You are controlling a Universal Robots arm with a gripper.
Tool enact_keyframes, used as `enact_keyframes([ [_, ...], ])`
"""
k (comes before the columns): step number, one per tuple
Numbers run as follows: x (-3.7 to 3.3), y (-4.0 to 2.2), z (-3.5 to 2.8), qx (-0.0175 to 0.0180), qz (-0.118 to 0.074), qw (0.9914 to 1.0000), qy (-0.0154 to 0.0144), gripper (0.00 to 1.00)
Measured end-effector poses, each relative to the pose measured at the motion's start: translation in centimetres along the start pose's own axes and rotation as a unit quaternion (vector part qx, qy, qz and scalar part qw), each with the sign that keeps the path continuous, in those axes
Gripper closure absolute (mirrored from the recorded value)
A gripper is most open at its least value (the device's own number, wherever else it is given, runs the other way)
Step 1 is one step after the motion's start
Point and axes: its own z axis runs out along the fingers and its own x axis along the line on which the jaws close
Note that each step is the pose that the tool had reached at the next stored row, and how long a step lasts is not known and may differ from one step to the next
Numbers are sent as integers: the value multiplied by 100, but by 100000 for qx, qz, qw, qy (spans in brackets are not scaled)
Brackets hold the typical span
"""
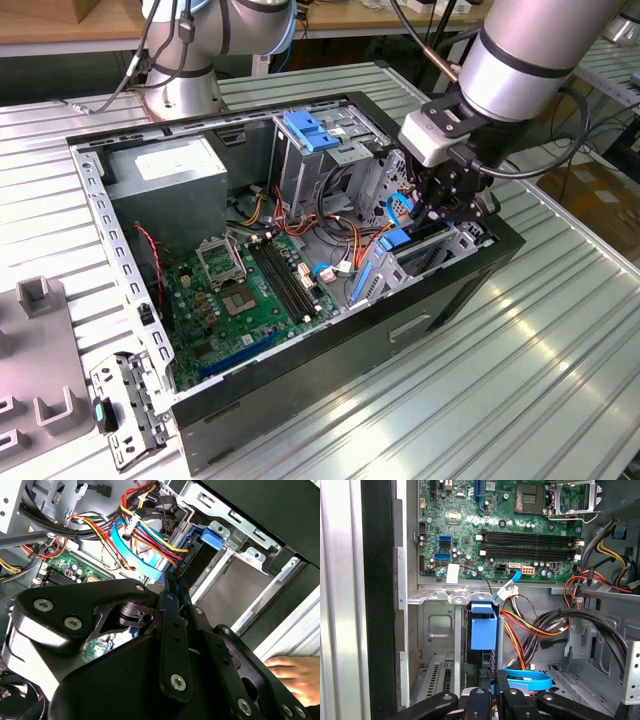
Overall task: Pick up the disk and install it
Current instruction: 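Insert the second disk wire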
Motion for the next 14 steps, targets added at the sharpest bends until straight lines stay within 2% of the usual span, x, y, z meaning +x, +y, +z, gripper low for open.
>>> enact_keyframes([
  [14, 8, 4, 37, 1, 10, 100000, -78, 84],
])
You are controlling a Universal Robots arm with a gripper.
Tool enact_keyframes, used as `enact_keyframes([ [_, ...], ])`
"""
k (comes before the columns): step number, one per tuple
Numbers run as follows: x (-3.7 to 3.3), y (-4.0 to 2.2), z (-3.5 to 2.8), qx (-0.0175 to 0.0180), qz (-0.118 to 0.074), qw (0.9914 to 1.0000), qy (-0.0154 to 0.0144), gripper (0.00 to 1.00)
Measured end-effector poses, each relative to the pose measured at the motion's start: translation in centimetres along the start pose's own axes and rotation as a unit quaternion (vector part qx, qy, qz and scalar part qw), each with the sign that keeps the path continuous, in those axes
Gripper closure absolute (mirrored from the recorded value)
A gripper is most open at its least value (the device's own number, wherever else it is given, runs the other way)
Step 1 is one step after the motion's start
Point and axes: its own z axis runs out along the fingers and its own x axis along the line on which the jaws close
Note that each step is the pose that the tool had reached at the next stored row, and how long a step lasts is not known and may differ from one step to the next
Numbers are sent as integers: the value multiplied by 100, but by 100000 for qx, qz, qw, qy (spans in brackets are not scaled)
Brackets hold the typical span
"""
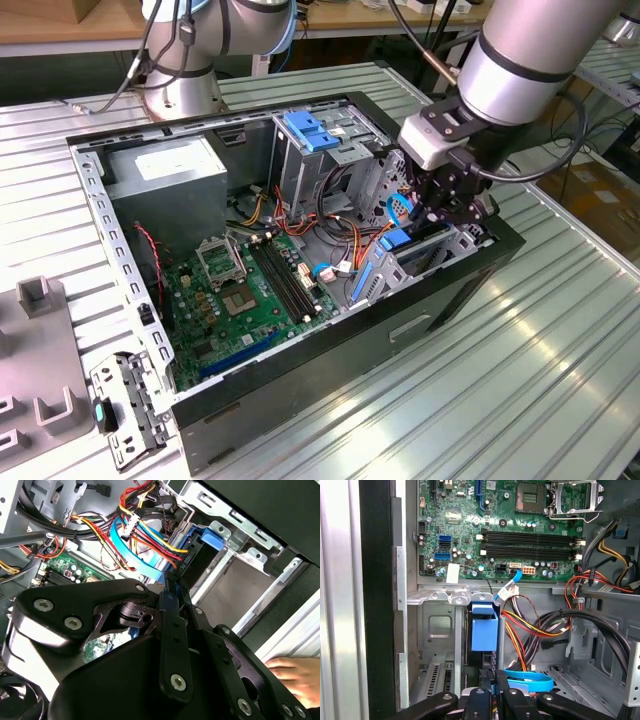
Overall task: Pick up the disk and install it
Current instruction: 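Insert the second disk wire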
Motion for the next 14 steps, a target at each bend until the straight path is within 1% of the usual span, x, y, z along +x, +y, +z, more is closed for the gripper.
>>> enact_keyframes([
  [3, 3, 3, 25, -3, -5, 100000, 27, 84],
  [8, 4, 3, 29, 17, -1, 100000, -11, 83],
  [10, 3, 2, 21, 31, -7, 100000, -6, 83],
  [11, 2, 0, 7, 35, -4, 100000, -23, 76],
  [12, 1, -2, -17, 36, -3, 100000, -30, 76],
  [13, -3, -8, -72, 31, -4, 100000, -11, 76],
  [14, -5, -12, -103, 32, -2, 100000, -19, 76],
])
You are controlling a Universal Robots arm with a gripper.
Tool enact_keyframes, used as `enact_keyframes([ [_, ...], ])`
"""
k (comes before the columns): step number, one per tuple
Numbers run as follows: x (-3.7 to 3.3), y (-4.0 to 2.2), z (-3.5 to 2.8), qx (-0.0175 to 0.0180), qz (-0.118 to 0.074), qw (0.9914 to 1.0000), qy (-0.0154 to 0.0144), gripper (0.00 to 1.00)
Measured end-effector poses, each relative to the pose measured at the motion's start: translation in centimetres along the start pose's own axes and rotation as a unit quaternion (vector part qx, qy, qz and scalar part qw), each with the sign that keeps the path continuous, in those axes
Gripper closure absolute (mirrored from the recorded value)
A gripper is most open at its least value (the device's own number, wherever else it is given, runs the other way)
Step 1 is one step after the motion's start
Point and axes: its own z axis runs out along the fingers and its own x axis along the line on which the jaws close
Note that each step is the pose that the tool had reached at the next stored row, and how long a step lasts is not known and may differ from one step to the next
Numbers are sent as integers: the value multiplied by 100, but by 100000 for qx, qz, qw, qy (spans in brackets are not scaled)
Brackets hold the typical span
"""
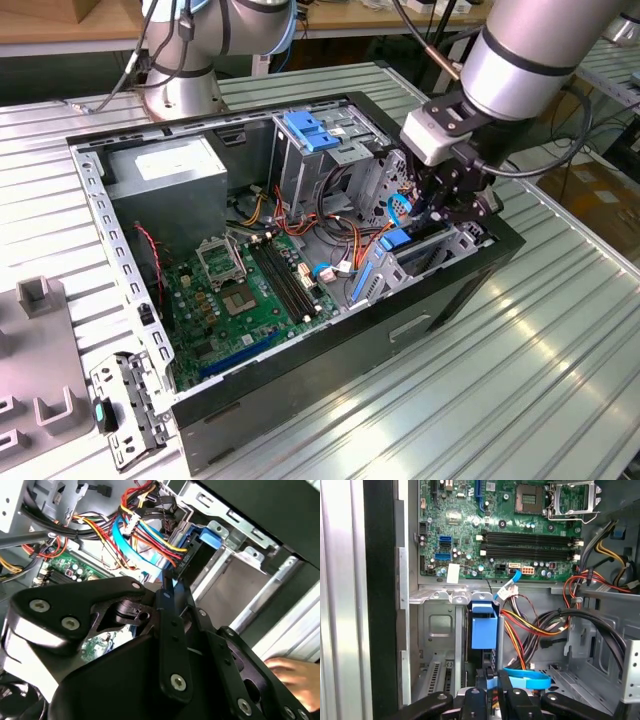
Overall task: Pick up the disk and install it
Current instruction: 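Insert the second disk wire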
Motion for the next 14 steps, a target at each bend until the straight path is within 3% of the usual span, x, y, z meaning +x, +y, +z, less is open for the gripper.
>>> enact_keyframes([
  [1, -3, -5, -41, -2, -2, 100000, 4, 76],
  [6, -3, -5, -46, -1, 0, 100000, 1, 78],
  [7, -3, -5, -46, 1, 2, 100000, -4, 89],
  [14, -4, -6, -54, 0, 2, 100000, 3, 89],
])
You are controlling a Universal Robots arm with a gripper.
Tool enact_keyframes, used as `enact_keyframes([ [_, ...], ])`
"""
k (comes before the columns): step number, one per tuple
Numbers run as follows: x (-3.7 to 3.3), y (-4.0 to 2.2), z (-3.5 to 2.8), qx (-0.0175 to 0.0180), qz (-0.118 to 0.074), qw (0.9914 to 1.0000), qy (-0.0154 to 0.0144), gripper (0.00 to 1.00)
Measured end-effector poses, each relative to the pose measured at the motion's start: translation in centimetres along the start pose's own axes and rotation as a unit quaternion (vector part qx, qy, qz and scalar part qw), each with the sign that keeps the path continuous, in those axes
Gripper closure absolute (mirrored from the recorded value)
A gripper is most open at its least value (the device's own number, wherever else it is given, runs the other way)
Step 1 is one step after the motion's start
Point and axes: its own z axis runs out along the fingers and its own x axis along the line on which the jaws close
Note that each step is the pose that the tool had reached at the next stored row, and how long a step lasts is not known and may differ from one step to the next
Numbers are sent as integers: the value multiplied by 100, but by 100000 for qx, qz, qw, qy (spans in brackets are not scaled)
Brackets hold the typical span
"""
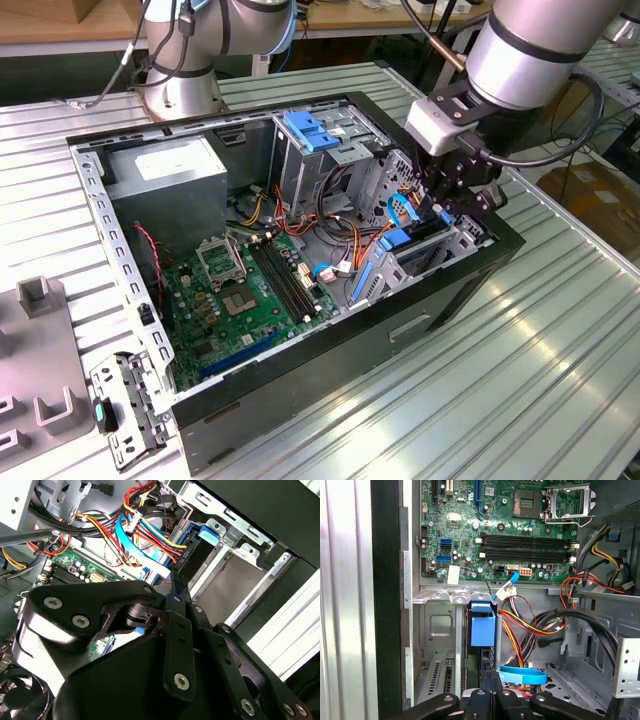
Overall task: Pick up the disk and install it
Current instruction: 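Insert the second disk wire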
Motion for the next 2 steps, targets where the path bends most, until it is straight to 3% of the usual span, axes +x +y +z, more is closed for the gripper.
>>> enact_keyframes([
  [2, 0, 0, -2, 0, -3, 100000, -5, 89],
])
